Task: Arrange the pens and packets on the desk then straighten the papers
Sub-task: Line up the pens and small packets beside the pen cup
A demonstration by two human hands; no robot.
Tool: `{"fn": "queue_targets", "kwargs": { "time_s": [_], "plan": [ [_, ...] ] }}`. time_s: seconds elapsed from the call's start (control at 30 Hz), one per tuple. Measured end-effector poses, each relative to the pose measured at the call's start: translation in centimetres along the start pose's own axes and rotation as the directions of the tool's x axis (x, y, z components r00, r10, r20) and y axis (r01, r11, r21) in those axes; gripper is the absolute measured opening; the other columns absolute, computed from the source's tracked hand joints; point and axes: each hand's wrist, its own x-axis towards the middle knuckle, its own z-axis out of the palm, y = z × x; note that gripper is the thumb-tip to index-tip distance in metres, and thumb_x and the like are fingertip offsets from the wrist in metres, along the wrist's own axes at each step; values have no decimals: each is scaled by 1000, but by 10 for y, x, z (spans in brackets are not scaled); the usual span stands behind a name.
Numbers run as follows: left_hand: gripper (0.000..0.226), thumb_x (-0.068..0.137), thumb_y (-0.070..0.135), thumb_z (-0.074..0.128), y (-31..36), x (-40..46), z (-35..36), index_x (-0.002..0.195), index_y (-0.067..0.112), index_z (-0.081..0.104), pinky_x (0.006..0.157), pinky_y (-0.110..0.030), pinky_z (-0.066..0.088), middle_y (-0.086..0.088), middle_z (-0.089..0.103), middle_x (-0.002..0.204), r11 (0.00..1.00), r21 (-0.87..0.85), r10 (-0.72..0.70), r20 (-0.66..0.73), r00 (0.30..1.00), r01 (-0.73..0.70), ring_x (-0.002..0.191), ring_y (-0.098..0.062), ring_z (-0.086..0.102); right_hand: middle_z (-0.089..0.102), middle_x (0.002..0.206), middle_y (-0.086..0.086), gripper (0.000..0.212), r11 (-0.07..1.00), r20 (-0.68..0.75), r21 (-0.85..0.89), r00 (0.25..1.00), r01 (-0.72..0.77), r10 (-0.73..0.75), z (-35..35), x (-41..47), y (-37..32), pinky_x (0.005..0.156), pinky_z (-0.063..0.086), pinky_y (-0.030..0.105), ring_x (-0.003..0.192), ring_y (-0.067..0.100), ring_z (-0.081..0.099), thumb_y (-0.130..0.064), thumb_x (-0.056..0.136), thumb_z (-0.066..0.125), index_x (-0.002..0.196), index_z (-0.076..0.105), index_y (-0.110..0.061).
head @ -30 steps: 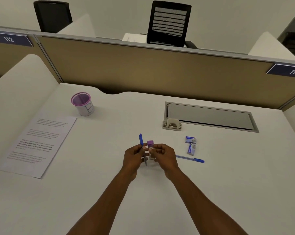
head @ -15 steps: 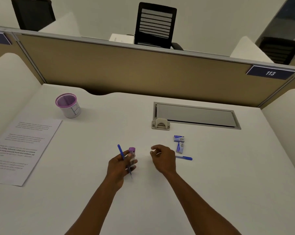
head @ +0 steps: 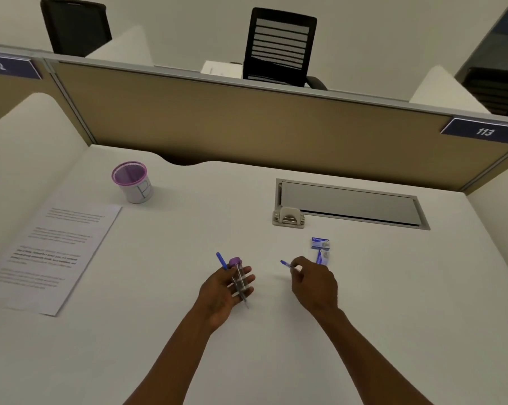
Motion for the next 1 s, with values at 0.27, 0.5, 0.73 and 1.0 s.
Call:
{"fn": "queue_targets", "kwargs": {
  "time_s": [0.27,0.5,0.73,1.0],
  "plan": [
    [32,95,35,60,16,-6,2,116,11,67,71,-40,60,-15,73,112,994,99,44,-33,998,-40,99,-32,72,73,91,-17,19,659,73,751,986,45,-151,-1,-42,-89,70,62,29,84,8,73,-19,93,62,100,65,-36],
    [24,94,28,62,33,-8,-13,114,17,69,78,-41,58,-12,74,108,967,221,133,-28,991,-124,98,-28,72,74,87,-7,14,718,150,681,934,140,-324,16,-35,-114,68,60,33,73,12,71,-14,96,59,105,64,-23],
    [20,94,15,63,44,-1,-29,112,20,70,75,-34,59,-8,75,92,935,297,211,-29,977,-193,86,-23,72,74,74,-5,35,828,269,559,937,38,-225,28,-16,-122,64,54,15,64,7,69,-21,89,69,116,48,-28],
    [20,91,13,66,72,32,-17,111,7,65,76,-44,60,-15,71,99,930,327,247,-222,943,-166,91,-32,68,77,84,7,22,553,452,755,891,-354,-46,46,22,-157,65,63,34,74,20,76,-13,93,65,112,71,-23]
  ]
}}
